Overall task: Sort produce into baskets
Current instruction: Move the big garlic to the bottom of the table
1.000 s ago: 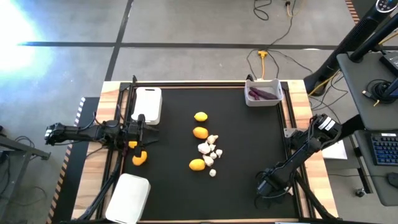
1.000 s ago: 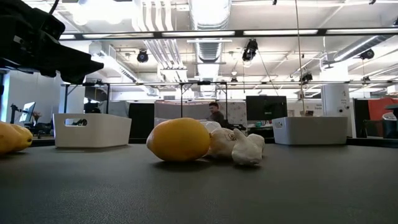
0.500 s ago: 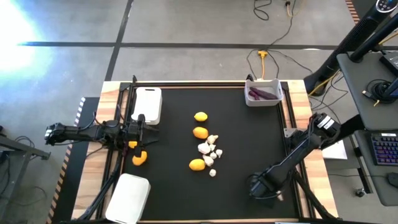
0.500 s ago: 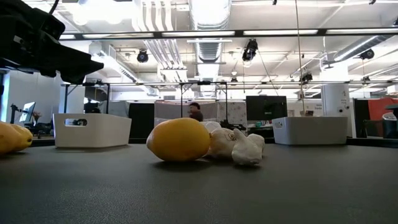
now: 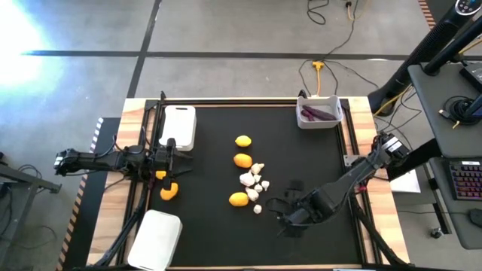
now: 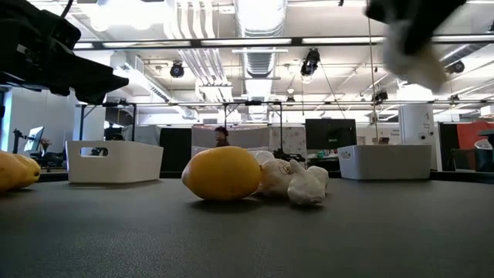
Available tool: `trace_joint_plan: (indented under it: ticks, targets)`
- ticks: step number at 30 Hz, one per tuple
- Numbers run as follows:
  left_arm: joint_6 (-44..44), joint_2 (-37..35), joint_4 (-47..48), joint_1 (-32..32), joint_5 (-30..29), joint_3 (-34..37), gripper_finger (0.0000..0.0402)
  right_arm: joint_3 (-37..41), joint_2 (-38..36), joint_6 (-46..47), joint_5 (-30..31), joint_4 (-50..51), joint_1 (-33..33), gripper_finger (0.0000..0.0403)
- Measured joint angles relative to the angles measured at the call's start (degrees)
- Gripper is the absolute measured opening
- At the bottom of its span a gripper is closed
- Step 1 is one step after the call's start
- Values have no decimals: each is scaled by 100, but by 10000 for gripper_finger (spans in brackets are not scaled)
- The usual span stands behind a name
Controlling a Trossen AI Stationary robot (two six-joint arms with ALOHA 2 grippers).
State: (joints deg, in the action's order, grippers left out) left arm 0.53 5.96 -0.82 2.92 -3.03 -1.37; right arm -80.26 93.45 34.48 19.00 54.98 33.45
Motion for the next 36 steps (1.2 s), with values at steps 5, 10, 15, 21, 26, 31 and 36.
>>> trace_joint_plan:
  ticks: [5, 10, 15, 21, 26, 31, 36]
  targets:
    - [-1, 0, 2, 1, 1, 0, 190, 366, 41, -980, 261, -1612, -117, 138]
    - [0, 2, 0, 2, 1, 0, 190, 1106, 42, -1581, 265, -3733, -408, 140]
    - [0, 2, 2, 0, 2, 0, 190, 1961, 42, -1622, 265, -5561, -720, 139]
    - [0, 2, 2, 1, 1, 0, 190, 2982, 42, -1755, 250, -7248, -887, 154]
    - [0, 2, 2, 0, 0, 0, 190, 3182, 46, -1757, 251, -7416, -890, 162]
    - [-1, 4, 0, 2, 1, -1, 190, 3178, 437, -1761, 248, -7809, -883, 161]
    - [-2, 9, 4, 0, 2, 0, 190, 2891, 841, -2152, 198, -8029, -851, 156]
